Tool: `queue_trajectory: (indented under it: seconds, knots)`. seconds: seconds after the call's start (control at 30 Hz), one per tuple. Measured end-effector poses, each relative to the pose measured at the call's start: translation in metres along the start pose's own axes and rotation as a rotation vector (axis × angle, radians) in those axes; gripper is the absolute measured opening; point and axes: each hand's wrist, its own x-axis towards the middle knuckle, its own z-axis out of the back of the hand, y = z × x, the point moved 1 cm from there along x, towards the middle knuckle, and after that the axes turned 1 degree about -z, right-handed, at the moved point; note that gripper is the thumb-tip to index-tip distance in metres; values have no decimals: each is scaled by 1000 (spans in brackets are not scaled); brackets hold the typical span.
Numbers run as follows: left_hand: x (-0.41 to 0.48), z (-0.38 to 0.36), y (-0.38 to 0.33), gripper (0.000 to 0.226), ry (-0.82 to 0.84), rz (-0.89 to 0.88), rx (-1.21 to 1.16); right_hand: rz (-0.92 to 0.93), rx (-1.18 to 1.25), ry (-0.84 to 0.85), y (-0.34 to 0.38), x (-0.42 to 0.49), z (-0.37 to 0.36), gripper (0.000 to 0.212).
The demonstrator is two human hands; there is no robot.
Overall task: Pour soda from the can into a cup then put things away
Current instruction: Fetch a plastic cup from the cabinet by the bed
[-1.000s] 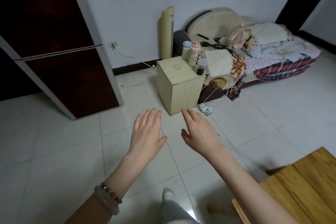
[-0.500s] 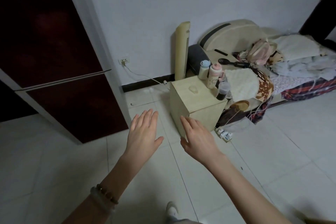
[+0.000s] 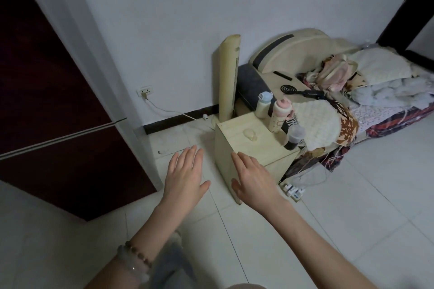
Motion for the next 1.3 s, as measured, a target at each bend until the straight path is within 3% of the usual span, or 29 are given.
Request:
queue_trajectory:
  seconds: [0.5,1.1,1.3]
  knots:
    - [214,-24,124,83,90,-360,-56,-357,22,-84,23,201,-3,67]
    - [390,-124,68,80,293,-711,-136,-730,97,-204,-97,292,-39,69]
    - [460,-169,42,80,404,-720,-150,-816,176,-200,-156,313,-54,69]
